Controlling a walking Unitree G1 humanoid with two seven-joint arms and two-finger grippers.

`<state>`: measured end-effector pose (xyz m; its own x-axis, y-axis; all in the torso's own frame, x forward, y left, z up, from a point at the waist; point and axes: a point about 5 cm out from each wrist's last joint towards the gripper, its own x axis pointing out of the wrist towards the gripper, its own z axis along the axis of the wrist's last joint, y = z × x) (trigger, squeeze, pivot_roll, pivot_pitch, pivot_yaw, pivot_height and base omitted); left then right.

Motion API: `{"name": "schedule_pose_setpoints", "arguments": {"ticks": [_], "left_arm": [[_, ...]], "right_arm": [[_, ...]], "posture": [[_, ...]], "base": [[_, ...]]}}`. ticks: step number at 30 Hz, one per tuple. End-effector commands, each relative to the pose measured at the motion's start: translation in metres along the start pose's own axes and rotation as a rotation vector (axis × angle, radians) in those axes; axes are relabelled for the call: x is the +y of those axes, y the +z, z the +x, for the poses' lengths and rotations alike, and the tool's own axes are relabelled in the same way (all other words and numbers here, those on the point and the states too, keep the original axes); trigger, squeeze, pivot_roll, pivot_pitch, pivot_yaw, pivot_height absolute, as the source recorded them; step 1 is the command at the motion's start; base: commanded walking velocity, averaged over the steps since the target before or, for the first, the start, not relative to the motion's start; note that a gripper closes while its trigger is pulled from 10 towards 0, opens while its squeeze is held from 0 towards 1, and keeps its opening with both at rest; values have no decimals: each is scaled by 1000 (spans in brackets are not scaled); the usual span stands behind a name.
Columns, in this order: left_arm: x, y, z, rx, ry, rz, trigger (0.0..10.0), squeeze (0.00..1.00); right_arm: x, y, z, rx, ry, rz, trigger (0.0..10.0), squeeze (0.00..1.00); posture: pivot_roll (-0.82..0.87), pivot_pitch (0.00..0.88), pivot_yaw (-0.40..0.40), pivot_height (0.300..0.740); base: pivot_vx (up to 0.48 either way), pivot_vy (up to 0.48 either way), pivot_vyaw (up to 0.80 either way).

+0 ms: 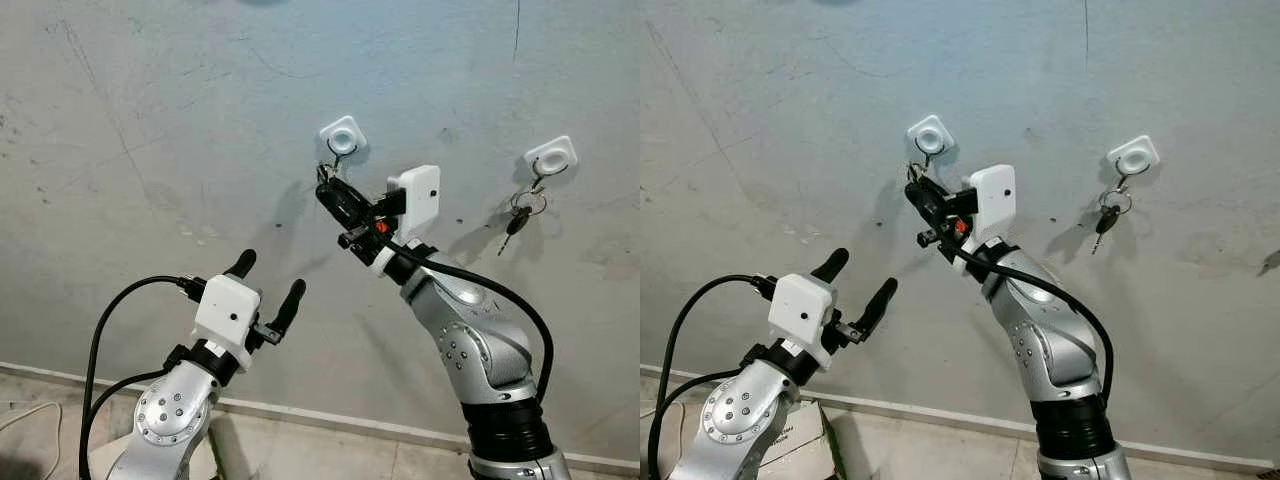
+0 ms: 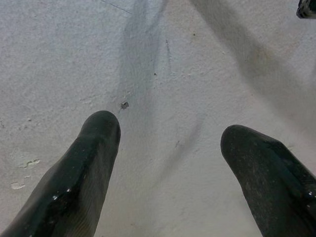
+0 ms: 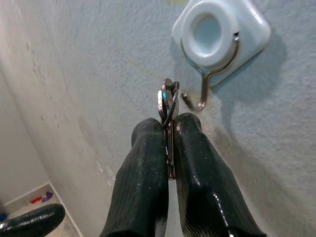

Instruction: Hang keys on a hook

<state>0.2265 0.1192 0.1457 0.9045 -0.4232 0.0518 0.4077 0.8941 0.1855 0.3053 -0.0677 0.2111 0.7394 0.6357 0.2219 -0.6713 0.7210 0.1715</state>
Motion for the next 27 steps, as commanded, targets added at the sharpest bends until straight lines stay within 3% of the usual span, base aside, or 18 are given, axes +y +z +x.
{"name": "schedule_pose_setpoints", "arguments": {"ticks": [1, 5, 14, 27], "left_arm": [[1, 3, 1, -13, 4, 8, 10000, 0], [1, 2, 1, -11, 3, 7, 10000, 0], [0, 1, 1, -5, 1, 4, 10000, 0], [0, -1, 0, 4, 1, 4, 10000, 0]], "right_arm": [[0, 9, 4, -42, 11, 20, 10000, 0], [-2, 9, 4, -42, 5, 29, 10000, 0], [-6, 0, 3, -31, -37, 171, 10000, 0], [-3, -14, 0, 11, -43, 283, 10000, 0]], "posture": [[134, 30, 34, 740], [136, 30, 34, 740], [135, 31, 34, 740], [136, 29, 33, 740]], "base": [[0, 0, 0], [0, 0, 0], [0, 0, 0], [0, 0, 0]]}}
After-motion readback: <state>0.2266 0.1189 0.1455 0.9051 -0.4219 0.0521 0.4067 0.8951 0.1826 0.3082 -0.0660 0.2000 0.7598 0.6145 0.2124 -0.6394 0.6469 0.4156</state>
